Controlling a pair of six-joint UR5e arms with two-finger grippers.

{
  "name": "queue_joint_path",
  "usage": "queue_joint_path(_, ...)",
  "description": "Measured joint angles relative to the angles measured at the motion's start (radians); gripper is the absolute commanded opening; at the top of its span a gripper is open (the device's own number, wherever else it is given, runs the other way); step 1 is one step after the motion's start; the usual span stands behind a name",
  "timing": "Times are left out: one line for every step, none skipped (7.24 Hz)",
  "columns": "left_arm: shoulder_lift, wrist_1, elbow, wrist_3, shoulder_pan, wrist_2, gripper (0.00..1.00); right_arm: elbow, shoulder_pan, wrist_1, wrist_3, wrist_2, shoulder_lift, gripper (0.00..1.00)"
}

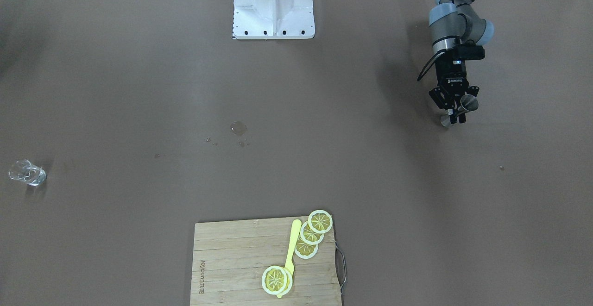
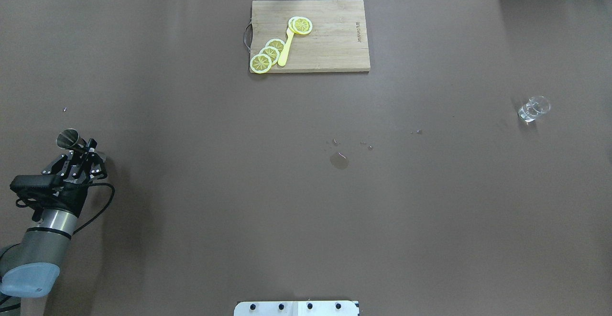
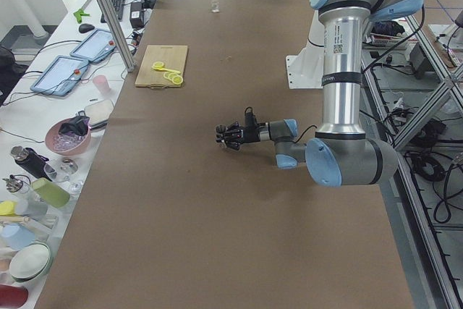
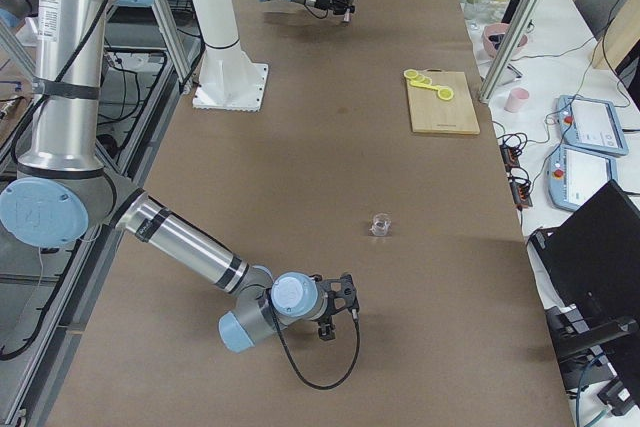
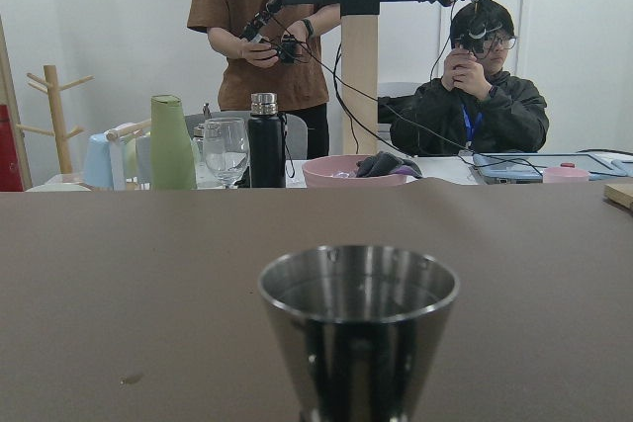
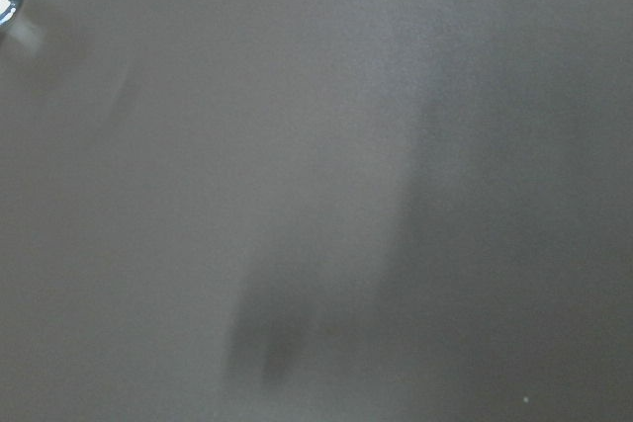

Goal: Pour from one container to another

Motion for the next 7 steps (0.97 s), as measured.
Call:
queue_joint_path(0.0, 0.001, 0.002, -0.001, 0.0, 0.0, 0.07, 0.032, 0.01, -0.105, -0.015, -0.002, 0.002, 1.0)
queue_joint_path(0.0, 0.001, 0.005, -0.001, 0.0, 0.0, 0.09, 0.053, 0.015, -0.189, -0.02, -0.006, 0.005, 1.0)
queue_joint_path(0.0, 0.003, 0.007, -0.001, 0.0, 0.0, 0.1, 0.063, 0.018, -0.266, -0.024, -0.01, 0.014, 1.0)
queue_joint_path(0.0, 0.005, 0.009, -0.001, 0.0, 0.0, 0.14, 0.073, 0.02, -0.355, -0.04, -0.013, 0.03, 1.0)
queue_joint_path(-0.001, 0.005, 0.012, -0.001, 0.0, 0.0, 0.17, 0.09, 0.02, -0.451, -0.071, -0.022, 0.048, 1.0)
queue_joint_path(-0.002, 0.006, 0.013, -0.001, 0.0, 0.0, 0.32, 0.11, 0.023, -0.562, -0.092, -0.039, 0.079, 1.0)
queue_joint_path(-0.002, 0.006, 0.015, -0.001, 0.001, 0.0, 0.47, 0.121, 0.031, -0.681, -0.103, -0.053, 0.124, 1.0)
